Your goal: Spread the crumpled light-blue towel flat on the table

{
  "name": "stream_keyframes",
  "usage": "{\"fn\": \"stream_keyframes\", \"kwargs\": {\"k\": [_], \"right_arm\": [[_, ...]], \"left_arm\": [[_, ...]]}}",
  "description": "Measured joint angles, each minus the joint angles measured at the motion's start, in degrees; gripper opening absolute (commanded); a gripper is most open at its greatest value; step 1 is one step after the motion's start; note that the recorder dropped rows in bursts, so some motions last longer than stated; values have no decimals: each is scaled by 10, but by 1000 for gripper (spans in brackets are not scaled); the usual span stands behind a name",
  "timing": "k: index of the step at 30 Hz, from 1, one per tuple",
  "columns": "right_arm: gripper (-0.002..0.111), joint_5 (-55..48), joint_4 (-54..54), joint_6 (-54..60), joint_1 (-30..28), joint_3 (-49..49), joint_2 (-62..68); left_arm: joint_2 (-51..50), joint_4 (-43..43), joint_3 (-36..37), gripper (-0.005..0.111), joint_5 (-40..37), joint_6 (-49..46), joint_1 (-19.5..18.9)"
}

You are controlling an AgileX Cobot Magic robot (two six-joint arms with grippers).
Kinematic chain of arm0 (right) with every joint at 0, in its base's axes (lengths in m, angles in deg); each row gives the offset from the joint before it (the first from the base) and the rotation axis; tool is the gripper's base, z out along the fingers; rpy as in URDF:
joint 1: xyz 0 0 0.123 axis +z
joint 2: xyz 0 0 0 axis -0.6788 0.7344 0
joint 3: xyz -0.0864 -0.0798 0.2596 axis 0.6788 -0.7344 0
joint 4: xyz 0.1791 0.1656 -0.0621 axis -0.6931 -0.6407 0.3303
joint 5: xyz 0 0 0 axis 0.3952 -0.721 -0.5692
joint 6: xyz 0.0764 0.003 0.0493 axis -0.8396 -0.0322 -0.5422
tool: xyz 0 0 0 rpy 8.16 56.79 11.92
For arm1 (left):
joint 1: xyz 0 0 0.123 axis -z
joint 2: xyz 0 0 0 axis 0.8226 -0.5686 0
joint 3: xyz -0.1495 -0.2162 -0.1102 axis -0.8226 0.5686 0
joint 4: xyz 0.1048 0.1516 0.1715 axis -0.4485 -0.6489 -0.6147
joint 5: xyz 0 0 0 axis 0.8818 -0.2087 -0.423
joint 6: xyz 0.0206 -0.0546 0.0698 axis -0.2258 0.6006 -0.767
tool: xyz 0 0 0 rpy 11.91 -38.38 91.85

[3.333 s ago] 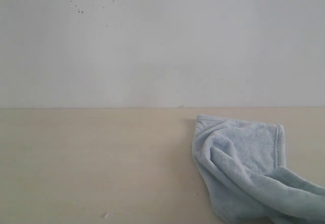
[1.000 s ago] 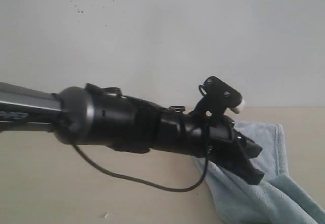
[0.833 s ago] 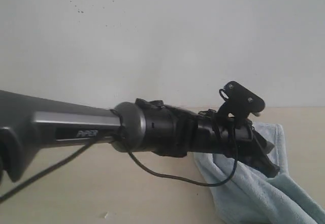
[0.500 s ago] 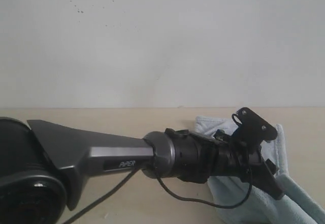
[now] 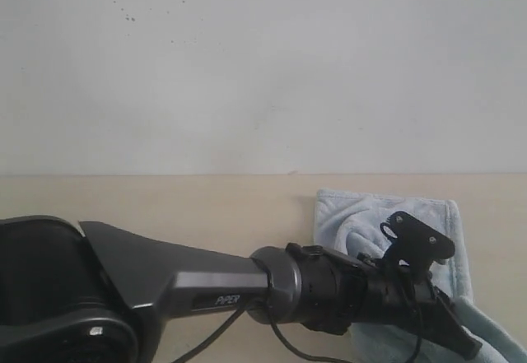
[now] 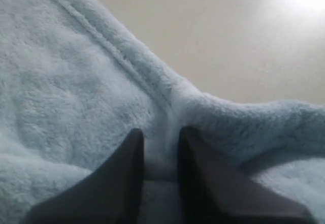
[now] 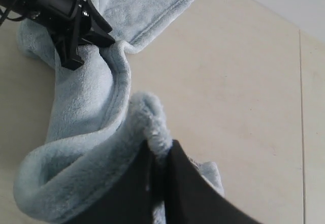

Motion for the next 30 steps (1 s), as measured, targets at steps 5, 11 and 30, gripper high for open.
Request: {"fn": "stream_keyframes", "kwargs": {"k": [5,11,30], "right_arm": [[0,0,0,0,0,-10,0],[0,1,0,0,0,-33,0],[0,52,-24,-15,0,-34,0]], "left_arm": [[16,0,29,5,-3,23,11],[65,-6,108,5,42,38,12],[267,-15,278,7,108,19,-8]]}}
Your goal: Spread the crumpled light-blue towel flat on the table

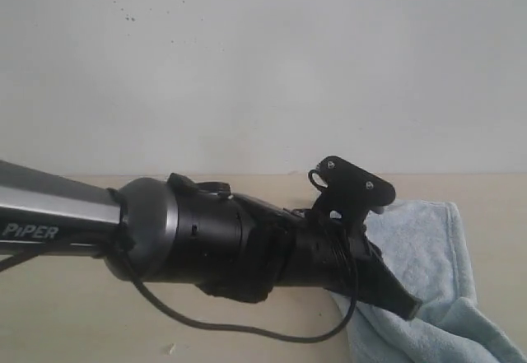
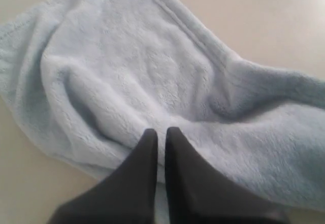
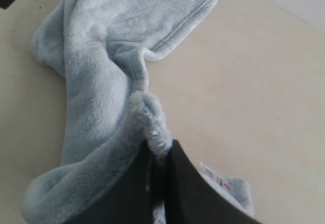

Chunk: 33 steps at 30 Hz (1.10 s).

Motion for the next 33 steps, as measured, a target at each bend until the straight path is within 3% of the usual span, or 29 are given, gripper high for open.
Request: {"fn": "stream_keyframes", "kwargs": {"k": [7,17,27,33], "right_arm": [[0,6,-34,0,0,0,0],[0,10,-35,0,0,0,0],[0,10,-35,0,0,0,0],[0,21,-35,0,0,0,0]], "left_arm": [[-80,0,-91,13,0,-2,-31],[-197,0,-210,13,-19,-3,-32],[-229,3,-205,13,91,-34,-31],[-200,7,-159,13,162,-43,-30]]}}
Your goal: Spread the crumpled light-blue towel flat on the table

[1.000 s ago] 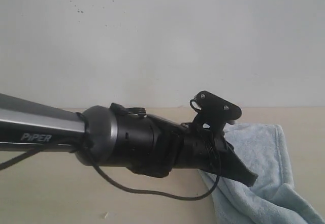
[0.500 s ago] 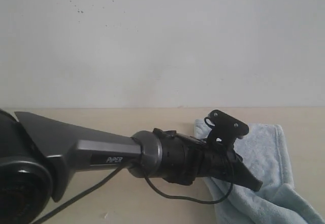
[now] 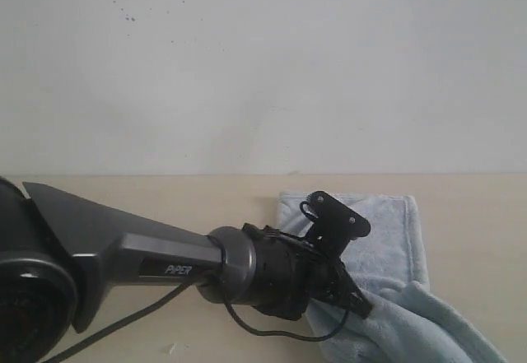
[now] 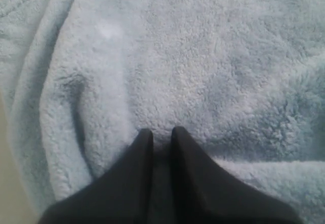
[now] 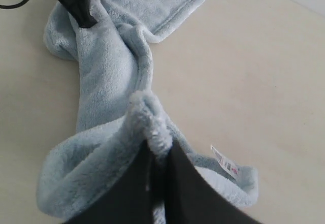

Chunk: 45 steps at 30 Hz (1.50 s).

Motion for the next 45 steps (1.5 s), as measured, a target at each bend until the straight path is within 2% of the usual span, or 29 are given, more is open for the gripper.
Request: {"fn": "stream_keyframes", "kwargs": {"k": [5,11,16,25,31,37,45], "right_arm": [[0,24,0,-6,0,0,0],[0,27,0,-11,0,0,0],[0,27,0,-14,0,0,0],[0,28,-14,-18,0,0,0],[0,28,-29,-18,0,0,0],[0,28,-35,-19,0,0,0],[0,28,-38,-19,0,0,0]], "left_arm": [[30,2,37,13,16,13,0],[50,2,99,13,95,30,1],[72,-2,146,13,111,31,1],[105,2,165,13,130,33,1],[145,4,165,13,166,-7,-2],[173,5,164,13,78,-127,-31],[151,7,86,13,2,-154,-90]]}}
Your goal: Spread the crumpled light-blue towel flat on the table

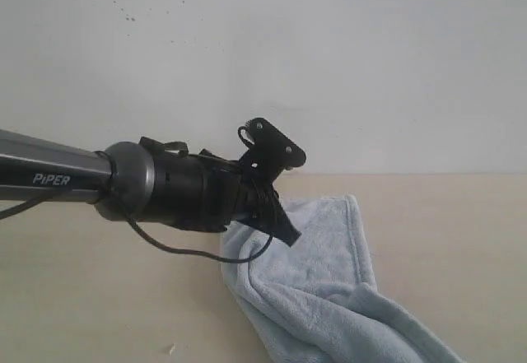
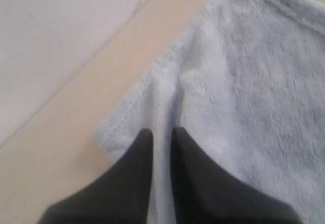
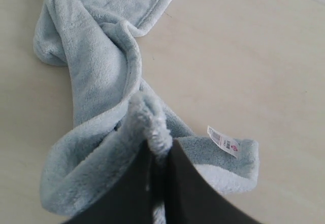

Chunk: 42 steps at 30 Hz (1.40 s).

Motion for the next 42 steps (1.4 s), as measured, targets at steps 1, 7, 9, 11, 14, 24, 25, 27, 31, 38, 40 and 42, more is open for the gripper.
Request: {"fn": "stream_keyframes", "kwargs": {"k": [1,7,9,11,14,24,25,27,31,38,40,42], "right_arm": [[0,0,0,0,0,0,0],[0,0,0,0,0,0,0],[0,0,0,0,0,0,0],[0,0,0,0,0,0,0],[0,1,0,0,0,0,0],[0,29,-5,0,0,0,0],[0,29,-6,0,0,0,0],[0,30,-9,0,0,0,0],[0,31,-9,0,0,0,0],[0,36,-11,0,0,0,0],[0,38,-12,0,0,0,0],[0,39,-13,0,0,0,0]], "left_arm": [[-7,0,-13,13,-17,0,-8],[-66,0,-73,13,-75,0,-17],[-87,0,-85,13,-77,-1,-17],[-110,0,-95,13,-80,-2,-17],[-133,0,-106,13,-81,-6,-17],[-149,0,-114,13,6,-39,-17],[-151,0,-114,13,22,-39,-17],[-152,0,-115,13,62,-40,-18],[-154,1,-115,13,151,-40,-18],[-130,-3,-115,12,289,-40,-19],[-117,-13,-115,10,292,-40,-20],[-100,-21,-115,9,270,-40,-20]]}}
